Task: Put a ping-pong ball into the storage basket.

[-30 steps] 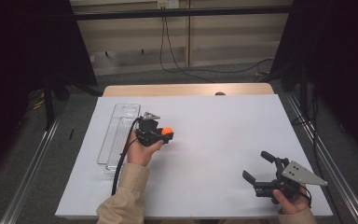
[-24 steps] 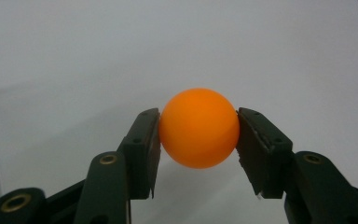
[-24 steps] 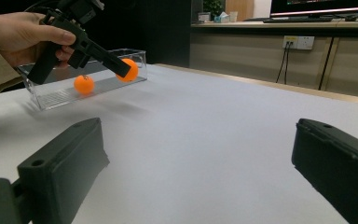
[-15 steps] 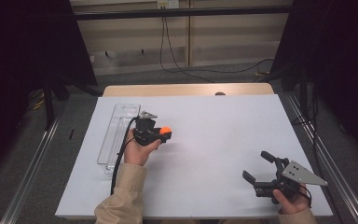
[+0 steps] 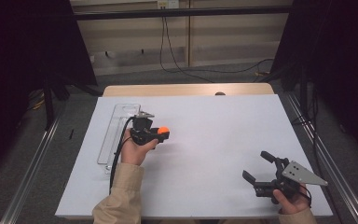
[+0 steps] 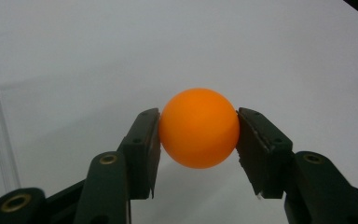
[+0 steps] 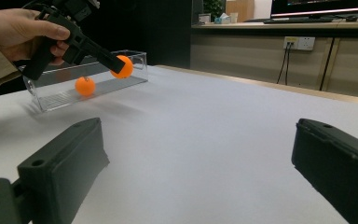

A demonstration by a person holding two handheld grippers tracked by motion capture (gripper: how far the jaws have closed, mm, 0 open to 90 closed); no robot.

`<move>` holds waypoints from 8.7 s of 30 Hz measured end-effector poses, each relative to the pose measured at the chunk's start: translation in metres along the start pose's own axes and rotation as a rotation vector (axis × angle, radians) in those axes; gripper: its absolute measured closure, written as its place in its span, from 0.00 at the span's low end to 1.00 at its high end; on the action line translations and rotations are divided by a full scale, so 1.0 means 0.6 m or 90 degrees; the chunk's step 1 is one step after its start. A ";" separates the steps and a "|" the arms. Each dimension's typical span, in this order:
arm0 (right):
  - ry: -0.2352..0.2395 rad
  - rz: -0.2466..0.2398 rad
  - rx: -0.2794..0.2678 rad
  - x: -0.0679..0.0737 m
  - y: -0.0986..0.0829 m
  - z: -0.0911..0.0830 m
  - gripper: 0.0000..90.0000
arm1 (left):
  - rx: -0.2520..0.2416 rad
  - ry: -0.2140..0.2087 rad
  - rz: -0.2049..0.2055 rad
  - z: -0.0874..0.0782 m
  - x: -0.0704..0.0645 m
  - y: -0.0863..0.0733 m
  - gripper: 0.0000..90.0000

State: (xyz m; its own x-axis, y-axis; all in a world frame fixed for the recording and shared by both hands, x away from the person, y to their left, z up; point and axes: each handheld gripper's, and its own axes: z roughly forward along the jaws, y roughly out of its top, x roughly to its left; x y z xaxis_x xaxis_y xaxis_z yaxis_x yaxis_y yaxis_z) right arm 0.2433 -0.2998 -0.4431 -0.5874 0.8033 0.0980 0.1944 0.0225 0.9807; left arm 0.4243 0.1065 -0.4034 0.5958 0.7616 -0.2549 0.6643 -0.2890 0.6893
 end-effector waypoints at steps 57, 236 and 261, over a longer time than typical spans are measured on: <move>0.001 -0.001 -0.002 0.000 0.000 0.000 0.03 | 0.005 -0.002 0.002 -0.049 0.016 0.009 0.56; 0.003 -0.005 -0.006 0.002 0.002 -0.001 0.03 | -0.054 0.107 -0.050 -0.141 0.111 -0.020 0.56; 0.006 -0.006 -0.005 0.002 0.001 0.000 0.03 | -0.039 0.143 -0.054 -0.132 0.125 -0.029 0.56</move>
State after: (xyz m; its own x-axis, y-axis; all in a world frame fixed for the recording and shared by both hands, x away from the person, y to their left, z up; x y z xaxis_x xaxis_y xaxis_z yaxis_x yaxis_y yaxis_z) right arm 0.2428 -0.2986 -0.4423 -0.5960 0.7978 0.0906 0.1827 0.0248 0.9829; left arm 0.4215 0.2145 -0.3808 0.4190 0.8935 -0.1615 0.6755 -0.1879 0.7130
